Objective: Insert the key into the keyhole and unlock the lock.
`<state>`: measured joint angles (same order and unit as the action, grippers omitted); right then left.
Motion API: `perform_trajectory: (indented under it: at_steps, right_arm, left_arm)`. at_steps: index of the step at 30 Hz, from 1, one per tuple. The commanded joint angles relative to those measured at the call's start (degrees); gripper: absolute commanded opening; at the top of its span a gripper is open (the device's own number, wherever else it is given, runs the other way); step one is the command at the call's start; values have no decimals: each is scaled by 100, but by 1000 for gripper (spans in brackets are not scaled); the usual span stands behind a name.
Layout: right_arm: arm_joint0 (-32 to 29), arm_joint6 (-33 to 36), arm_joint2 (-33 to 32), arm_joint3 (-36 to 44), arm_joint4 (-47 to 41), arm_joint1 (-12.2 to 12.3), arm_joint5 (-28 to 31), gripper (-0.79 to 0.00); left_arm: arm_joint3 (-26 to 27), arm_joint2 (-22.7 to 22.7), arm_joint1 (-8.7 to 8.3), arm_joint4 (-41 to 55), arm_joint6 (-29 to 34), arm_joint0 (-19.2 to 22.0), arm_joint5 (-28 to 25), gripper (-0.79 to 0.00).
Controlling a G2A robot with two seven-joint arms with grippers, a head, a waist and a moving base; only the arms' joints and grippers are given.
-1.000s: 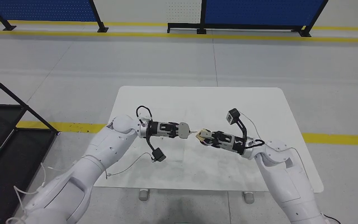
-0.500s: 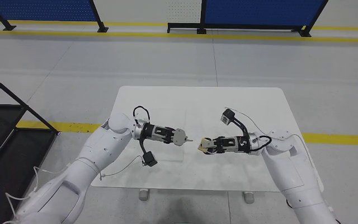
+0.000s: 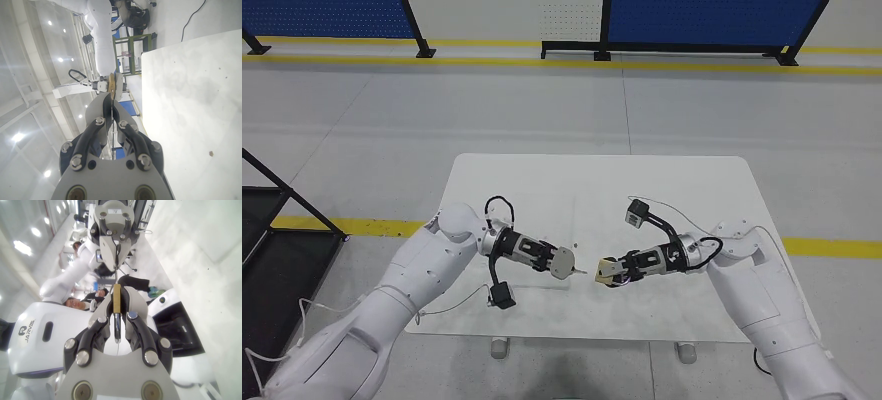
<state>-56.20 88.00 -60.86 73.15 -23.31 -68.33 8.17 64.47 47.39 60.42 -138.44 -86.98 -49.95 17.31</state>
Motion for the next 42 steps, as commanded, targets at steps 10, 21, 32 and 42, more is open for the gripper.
perform_trajectory:
  at_steps: [10, 21, 32, 42]
  right_arm:
    - [101, 0, 287, -8, -189, 99, 78, -785]
    - [112, 0, 404, -19, -411, 152, 70, -785]
    - [145, -21, 501, -53, -450, 161, 39, -785]
    - [152, -26, 539, -60, -490, 164, -5, -785]
  left_arm:
    - [-28, -115, 14, 104, 15, 54, 15, -785]
    - [-53, -227, 37, 171, 36, 91, 36, -785]
    - [1, -287, 41, 218, 44, 98, 45, -785]
    - [0, -326, 36, 208, 54, 105, 54, -785]
